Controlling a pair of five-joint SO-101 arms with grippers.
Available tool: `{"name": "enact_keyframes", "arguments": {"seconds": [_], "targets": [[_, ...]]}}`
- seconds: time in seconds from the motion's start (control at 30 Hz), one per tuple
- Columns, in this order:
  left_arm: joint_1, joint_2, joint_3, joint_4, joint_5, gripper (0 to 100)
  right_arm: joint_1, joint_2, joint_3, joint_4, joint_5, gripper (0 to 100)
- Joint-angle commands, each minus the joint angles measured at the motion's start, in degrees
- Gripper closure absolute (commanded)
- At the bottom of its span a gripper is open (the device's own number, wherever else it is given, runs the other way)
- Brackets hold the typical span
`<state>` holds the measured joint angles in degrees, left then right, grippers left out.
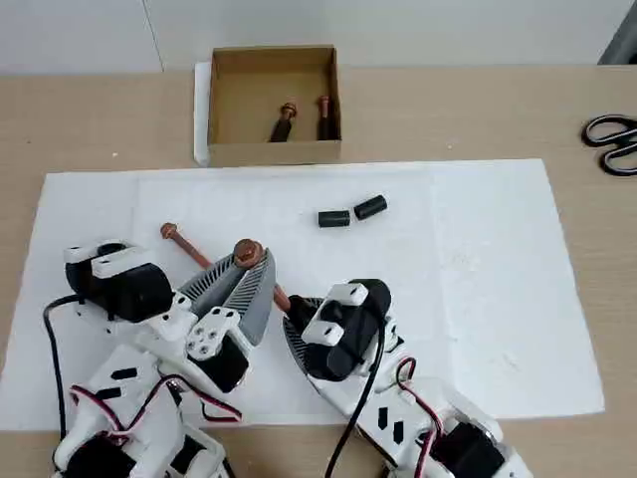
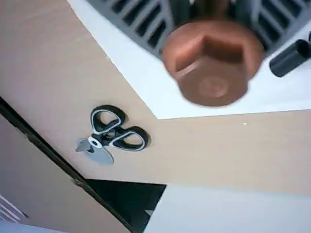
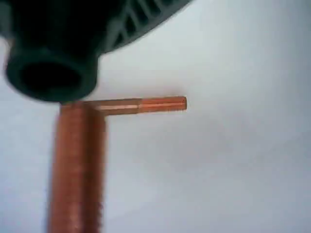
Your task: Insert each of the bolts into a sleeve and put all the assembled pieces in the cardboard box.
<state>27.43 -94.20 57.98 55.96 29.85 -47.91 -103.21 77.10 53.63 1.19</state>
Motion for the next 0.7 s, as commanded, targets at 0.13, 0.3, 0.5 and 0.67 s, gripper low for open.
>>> {"name": "enact_keyframes", "arguments": {"seconds": [0.13, 0.3, 0.5, 0.67], "targets": [[0.0, -0.44, -0.31, -0.18, 1.41, 99, -0.84, -0.48, -3.16, 0.04, -0.35, 99.5], [0.0, -0.44, 0.57, -0.09, 2.2, 99, -3.21, -0.48, -3.16, -0.04, -0.35, 99.5], [0.0, -0.44, 0.57, 0.0, 2.2, 99, -3.03, -0.4, -3.16, -1.45, -0.09, 99.5], [0.0, -0.44, 0.57, 0.09, 2.2, 99, -2.95, -0.48, -3.52, -1.54, 0.09, 99.5]]}}
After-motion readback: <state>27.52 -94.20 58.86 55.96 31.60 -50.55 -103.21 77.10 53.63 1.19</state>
